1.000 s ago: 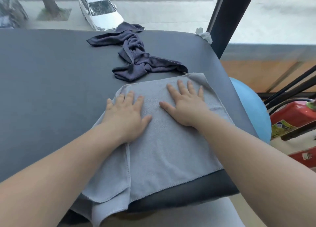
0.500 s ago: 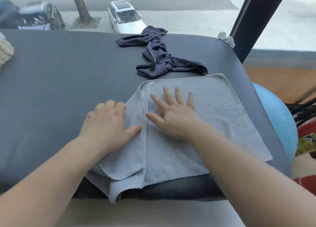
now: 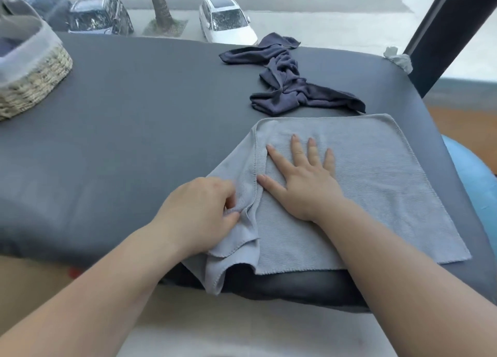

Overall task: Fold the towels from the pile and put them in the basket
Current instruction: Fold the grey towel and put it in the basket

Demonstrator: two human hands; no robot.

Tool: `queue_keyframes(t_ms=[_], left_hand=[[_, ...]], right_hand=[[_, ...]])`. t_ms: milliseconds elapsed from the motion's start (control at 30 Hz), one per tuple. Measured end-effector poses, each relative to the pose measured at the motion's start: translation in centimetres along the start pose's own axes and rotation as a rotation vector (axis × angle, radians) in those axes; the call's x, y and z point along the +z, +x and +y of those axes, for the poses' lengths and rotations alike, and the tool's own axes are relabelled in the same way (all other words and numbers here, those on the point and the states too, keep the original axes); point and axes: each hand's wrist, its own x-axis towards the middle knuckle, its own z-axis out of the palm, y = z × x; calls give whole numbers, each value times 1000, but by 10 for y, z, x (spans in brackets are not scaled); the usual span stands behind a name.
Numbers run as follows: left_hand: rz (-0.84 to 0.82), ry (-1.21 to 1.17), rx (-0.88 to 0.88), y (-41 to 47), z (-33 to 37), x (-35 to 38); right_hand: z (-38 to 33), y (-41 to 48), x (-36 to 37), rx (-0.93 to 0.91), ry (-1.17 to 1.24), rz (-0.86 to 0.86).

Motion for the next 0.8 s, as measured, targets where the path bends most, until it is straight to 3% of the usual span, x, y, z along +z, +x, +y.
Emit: queue_keyframes(t_ms=[300,433,533,633,800], left_hand=[[132,-166,-126,17,-42,-34],[40,-119,-142,28,-50,-63],[-158,-222,-12,13,-33,-67],[-364,-119,204,-3,-26,-54],[-215,-233,342,-4,-38,-35]], right_hand=[[0,0,0,15,-12,-18],[-3,0,-3,24,-19,-30],[-3,0,-3,28,-24,-34],[-3,0,-3,32,-27,-35],[-2,1,-3,29,-26,-40]])
